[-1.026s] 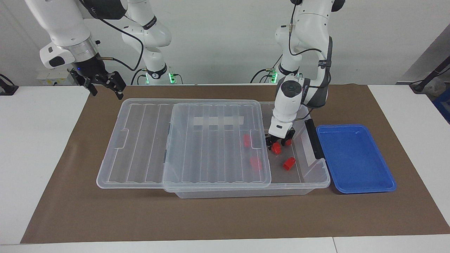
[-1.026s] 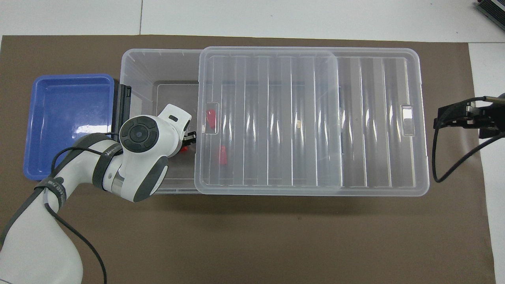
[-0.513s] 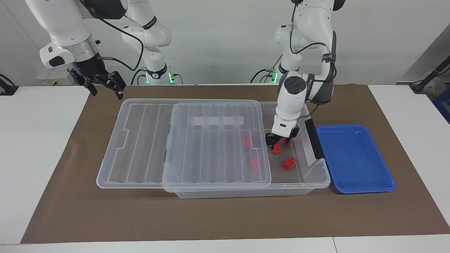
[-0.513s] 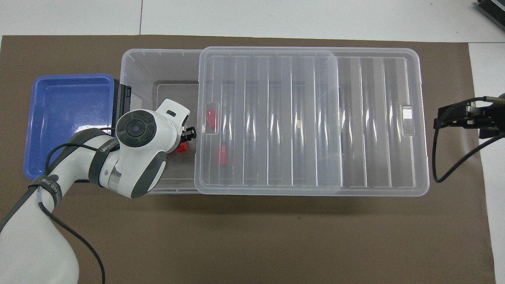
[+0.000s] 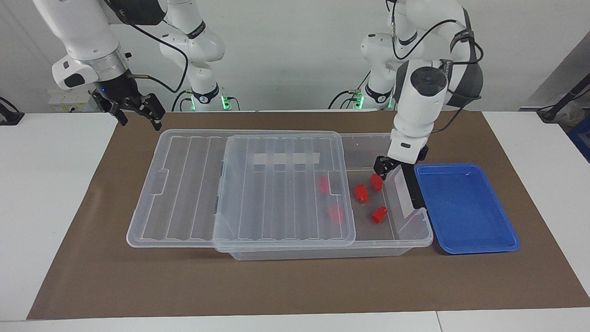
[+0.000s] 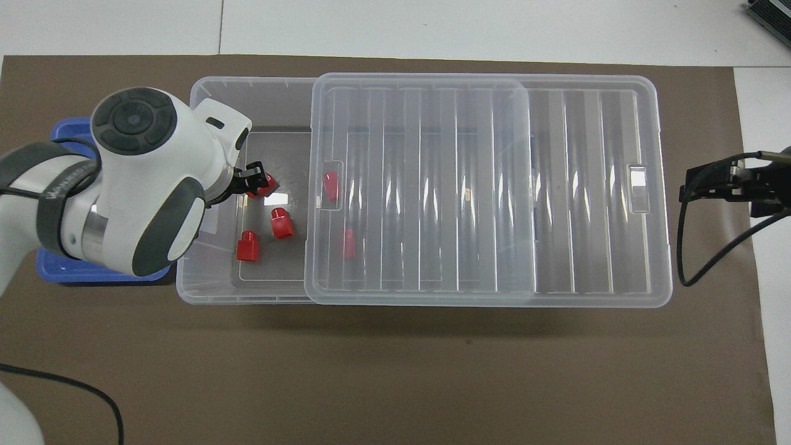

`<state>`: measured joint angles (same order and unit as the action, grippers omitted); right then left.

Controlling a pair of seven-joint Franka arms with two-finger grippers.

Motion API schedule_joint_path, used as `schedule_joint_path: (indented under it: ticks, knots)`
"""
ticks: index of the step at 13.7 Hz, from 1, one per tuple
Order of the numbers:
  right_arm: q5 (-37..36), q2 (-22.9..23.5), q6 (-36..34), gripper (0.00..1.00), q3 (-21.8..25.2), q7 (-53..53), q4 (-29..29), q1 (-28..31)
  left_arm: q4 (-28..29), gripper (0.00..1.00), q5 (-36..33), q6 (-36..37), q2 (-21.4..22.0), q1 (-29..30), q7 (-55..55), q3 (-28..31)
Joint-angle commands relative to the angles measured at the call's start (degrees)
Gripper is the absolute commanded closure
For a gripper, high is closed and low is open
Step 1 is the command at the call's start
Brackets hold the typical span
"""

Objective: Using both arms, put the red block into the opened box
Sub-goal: 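Withdraw the left gripper back beside the blue tray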

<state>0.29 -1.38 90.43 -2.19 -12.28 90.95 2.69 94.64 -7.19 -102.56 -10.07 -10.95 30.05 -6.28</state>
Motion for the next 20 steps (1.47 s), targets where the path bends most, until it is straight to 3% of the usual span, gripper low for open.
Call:
schedule_joint_path:
  ticks: [1,7,10,20]
  knots:
    - [0.2,-1.6,1.2,0.00,-0.4,-0.5,2.0,0.7,-4.0,0.00,1.5,6.6,1.4,3.2,-6.8,0.1]
    - [0.2,-1.6,1.2,0.00,-0.4,-0.5,2.0,0.7,-3.2,0.00,3.1,12.2,9.9,14.5,-29.7,0.4]
    - [0.2,-1.6,1.2,0.00,-0.4,-0.5,2.0,0.7,-0.1,0.00,3.1,12.0,12.6,14.0,-29.8,0.4]
    - [0.2,-1.6,1.2,0.00,-0.4,-0.5,2.0,0.7,0.1,0.00,3.1,15.2,14.3,14.4,-32.2,0.3]
